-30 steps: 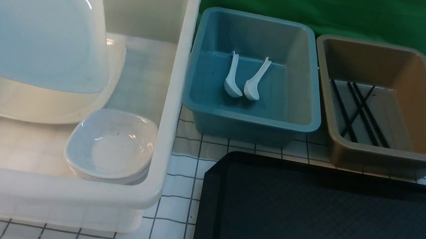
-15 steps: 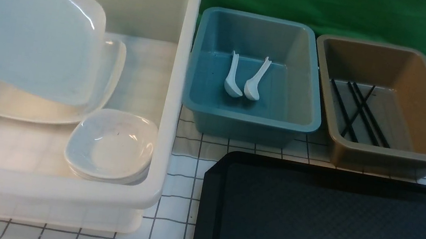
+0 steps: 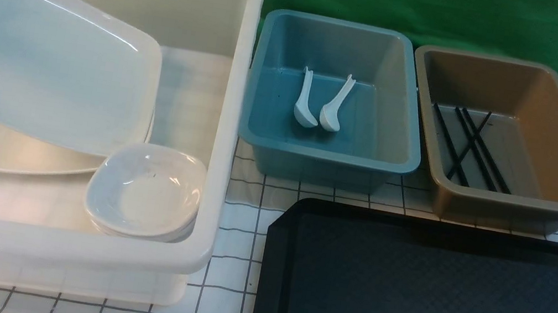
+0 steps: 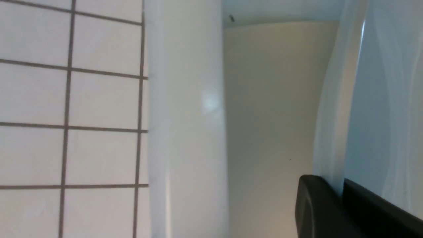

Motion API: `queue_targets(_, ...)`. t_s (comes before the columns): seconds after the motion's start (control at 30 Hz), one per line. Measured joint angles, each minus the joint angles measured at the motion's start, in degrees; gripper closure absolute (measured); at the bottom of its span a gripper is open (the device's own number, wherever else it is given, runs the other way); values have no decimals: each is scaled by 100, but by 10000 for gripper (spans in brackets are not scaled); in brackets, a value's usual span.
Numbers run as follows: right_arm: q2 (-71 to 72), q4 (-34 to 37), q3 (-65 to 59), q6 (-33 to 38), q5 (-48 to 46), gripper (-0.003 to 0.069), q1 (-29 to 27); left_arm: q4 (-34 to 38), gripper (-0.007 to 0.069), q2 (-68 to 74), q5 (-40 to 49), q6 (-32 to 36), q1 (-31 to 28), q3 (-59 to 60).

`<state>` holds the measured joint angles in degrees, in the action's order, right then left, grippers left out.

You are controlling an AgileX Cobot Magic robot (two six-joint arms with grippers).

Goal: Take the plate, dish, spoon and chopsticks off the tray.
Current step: Use the left arm to put the plate into the large storage box on the left

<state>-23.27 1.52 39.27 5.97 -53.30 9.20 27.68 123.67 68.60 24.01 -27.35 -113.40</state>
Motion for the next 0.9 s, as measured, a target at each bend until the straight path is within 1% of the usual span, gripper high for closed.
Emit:
queue_targets(0.23, 0, 0, 0, 0, 7, 554, 0, -166, 603, 160, -39, 0, 0, 0)
queue_targets(0.4, 0, 0, 0, 0, 7, 550, 0, -261, 557, 166, -21, -20, 52, 0)
queue_targets(0.43, 0, 0, 0, 0, 7, 545, 0, -288, 519, 166, 6, -63, 70, 0)
queue_targets(0.47, 0, 0, 0, 0, 7, 545, 0, -288, 514, 166, 21, -64, 74, 0)
queue_targets(0.5, 0, 0, 0, 0, 7, 544, 0, -288, 473, 166, 56, -129, 77, 0)
queue_targets(0.57, 0, 0, 0, 0, 7, 542, 0, -342, 421, 166, 89, -265, 99, 0)
queue_targets(0.7, 0, 0, 0, 0, 7, 535, 0, -384, 318, 166, 135, -687, 135, -12)
queue_targets(0.8, 0, 0, 0, 0, 7, 534, 0, -378, 259, 159, 161, -1087, 135, -34)
queue_targets(0.9, 0, 0, 0, 0, 7, 534, 0, -422, 230, 102, 161, -1392, 140, -8)
